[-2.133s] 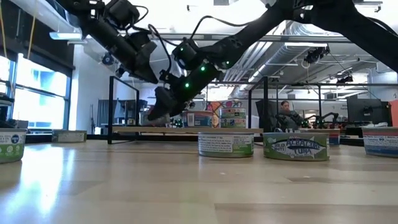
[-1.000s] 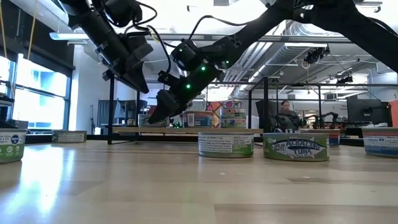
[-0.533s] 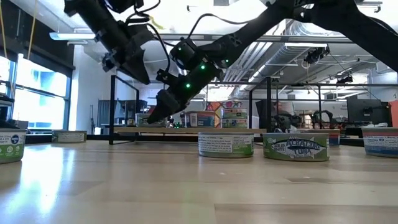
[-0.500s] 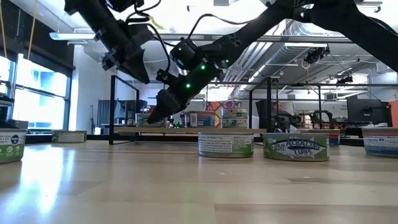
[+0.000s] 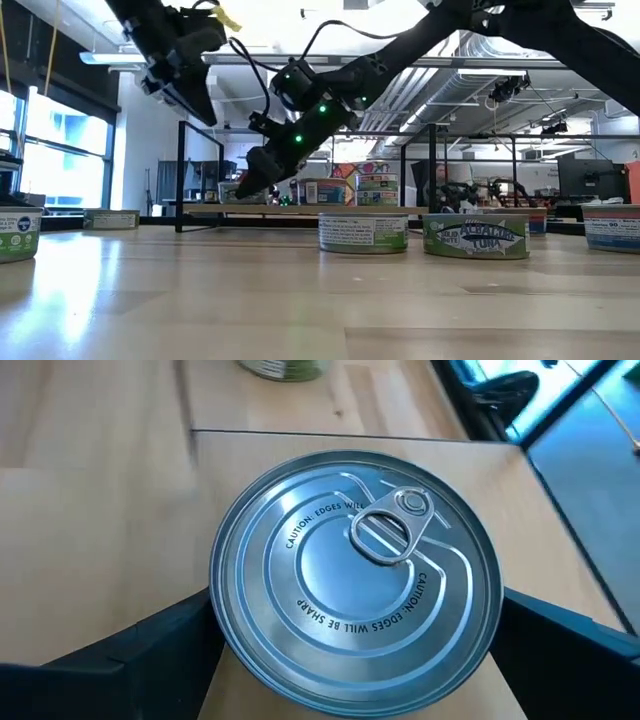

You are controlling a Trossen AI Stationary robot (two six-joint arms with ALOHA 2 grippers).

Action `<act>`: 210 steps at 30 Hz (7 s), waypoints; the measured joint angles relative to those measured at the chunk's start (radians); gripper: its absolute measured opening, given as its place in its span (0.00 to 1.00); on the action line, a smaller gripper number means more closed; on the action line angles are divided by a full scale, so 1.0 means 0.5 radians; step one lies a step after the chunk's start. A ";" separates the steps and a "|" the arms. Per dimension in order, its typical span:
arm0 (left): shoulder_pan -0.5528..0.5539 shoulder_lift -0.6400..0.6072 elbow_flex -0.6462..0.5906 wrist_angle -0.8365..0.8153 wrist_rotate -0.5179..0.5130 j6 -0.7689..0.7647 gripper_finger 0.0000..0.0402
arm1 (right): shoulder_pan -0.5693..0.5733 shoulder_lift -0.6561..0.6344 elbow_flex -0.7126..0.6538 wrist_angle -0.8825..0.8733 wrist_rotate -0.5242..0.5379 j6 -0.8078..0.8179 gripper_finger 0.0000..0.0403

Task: Stack canned seafood by type on shelf
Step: Put the green tuna can on the shelf, then put the green-white tuna can on the shelf

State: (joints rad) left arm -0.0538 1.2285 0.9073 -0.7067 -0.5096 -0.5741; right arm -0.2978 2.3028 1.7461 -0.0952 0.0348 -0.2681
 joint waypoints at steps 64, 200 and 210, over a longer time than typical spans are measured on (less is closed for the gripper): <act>0.712 0.232 -0.883 1.673 0.229 0.332 0.00 | 0.008 -0.087 0.018 -0.365 -0.185 -0.050 0.99; -1.734 0.575 0.074 -0.195 -0.065 -1.421 0.00 | 1.547 -1.620 -2.412 1.082 1.446 1.112 0.18; -2.070 0.616 -0.131 -0.284 -0.056 -2.375 0.00 | 1.522 -1.619 -2.411 1.099 1.448 1.113 0.18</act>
State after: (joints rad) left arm -1.0887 1.5364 0.8417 -0.8486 -0.5376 -1.7615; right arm 0.4631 1.4933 0.5407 0.4541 0.7586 0.2882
